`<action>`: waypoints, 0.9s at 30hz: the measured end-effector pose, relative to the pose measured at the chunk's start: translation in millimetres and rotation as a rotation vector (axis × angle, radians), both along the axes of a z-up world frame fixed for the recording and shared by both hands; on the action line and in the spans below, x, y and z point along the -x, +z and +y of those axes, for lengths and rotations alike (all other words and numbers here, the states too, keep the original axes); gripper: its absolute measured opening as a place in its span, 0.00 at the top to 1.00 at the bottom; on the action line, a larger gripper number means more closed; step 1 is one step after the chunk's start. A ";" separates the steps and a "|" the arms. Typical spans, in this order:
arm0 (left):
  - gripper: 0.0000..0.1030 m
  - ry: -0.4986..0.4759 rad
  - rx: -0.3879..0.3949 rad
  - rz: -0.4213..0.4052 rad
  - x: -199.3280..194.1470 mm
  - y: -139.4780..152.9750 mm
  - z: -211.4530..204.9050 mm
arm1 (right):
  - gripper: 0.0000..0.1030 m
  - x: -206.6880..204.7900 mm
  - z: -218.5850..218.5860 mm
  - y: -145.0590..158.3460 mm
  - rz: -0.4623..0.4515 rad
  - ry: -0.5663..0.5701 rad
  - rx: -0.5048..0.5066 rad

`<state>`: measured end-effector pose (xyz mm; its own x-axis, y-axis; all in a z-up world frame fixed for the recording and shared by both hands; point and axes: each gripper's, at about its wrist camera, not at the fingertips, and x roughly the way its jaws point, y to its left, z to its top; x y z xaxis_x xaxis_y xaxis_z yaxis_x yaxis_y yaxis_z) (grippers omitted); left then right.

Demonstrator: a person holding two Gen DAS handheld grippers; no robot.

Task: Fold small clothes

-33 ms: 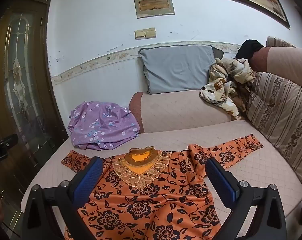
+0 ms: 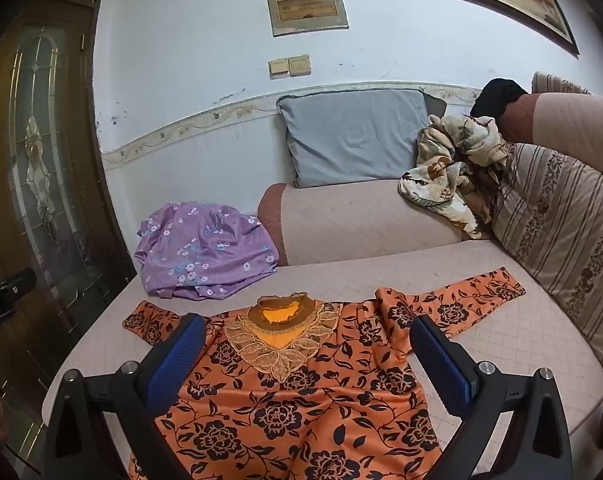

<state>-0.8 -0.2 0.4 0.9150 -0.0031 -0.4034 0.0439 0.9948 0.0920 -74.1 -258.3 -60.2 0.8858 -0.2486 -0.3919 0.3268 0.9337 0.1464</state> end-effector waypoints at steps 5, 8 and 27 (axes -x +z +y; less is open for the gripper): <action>0.00 0.007 0.000 0.014 0.0 0.8 0.0 | 0.00 -2.6 -0.7 -1.8 0.005 -0.001 0.001; 0.00 0.005 -0.007 0.016 -1.7 -4.8 -6.8 | 0.00 -2.6 -1.0 -2.4 0.003 0.001 0.004; 0.00 -0.002 -0.004 0.014 -8.5 -6.2 -2.6 | 0.00 -4.8 -0.6 -0.6 0.011 -0.004 -0.005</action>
<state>7.7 -2.8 -5.8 0.9092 -0.0039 -0.4163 0.0477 0.9943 0.0949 -69.3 -258.9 -60.8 0.8804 -0.2500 -0.4029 0.3319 0.9318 0.1470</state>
